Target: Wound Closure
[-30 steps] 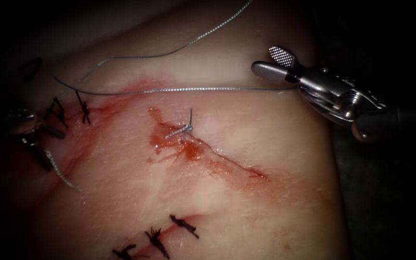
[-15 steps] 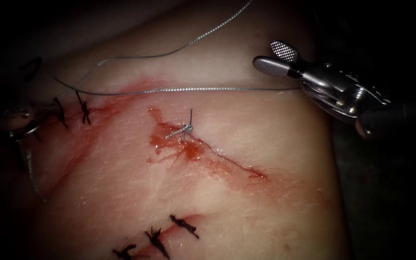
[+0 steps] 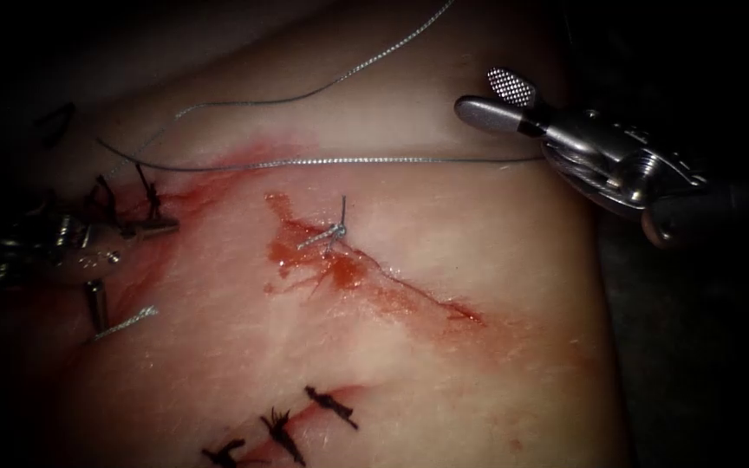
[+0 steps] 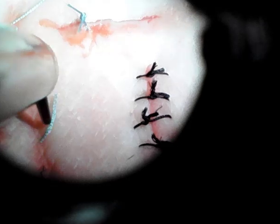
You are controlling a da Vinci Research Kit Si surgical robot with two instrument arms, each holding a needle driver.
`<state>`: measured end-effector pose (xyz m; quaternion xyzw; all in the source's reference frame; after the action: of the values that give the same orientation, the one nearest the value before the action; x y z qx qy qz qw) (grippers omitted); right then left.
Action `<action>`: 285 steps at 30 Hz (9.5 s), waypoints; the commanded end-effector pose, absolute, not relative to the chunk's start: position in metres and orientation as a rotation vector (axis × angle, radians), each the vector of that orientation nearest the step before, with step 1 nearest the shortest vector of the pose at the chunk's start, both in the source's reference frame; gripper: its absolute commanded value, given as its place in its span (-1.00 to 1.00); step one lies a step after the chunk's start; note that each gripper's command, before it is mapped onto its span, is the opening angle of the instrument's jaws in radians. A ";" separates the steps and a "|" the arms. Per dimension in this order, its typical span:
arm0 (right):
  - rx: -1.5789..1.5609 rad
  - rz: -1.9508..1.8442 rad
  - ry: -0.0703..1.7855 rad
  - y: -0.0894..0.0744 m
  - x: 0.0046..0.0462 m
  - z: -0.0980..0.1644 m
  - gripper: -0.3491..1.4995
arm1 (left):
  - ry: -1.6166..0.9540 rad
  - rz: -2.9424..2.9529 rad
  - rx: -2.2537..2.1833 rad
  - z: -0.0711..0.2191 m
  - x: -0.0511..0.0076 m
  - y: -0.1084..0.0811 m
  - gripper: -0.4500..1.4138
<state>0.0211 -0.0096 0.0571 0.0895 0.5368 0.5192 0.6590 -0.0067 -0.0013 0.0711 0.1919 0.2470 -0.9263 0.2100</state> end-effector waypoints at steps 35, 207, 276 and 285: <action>0.148 1.105 1.272 -0.004 0.0144 0.056 0.60 | 0.274 -2.904 0.940 0.068 -0.0129 0.011 0.98; 0.058 1.492 0.975 -0.014 0.0383 0.057 -0.15 | -0.988 -3.310 -0.571 0.067 -0.0218 0.004 -1.00; -0.524 -0.994 0.704 0.000 0.0295 0.052 -1.00 | 0.397 -4.065 0.500 0.066 -0.0115 0.007 0.66; -0.272 -0.483 1.184 -0.004 0.0311 0.058 -1.00 | 0.409 -4.063 0.497 0.066 -0.0111 0.008 0.66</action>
<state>0.0303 -0.0047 0.0581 -0.1239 0.5498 -0.2215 0.7959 -0.0105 0.0078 0.0653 0.1068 0.0884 -0.8728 -0.4680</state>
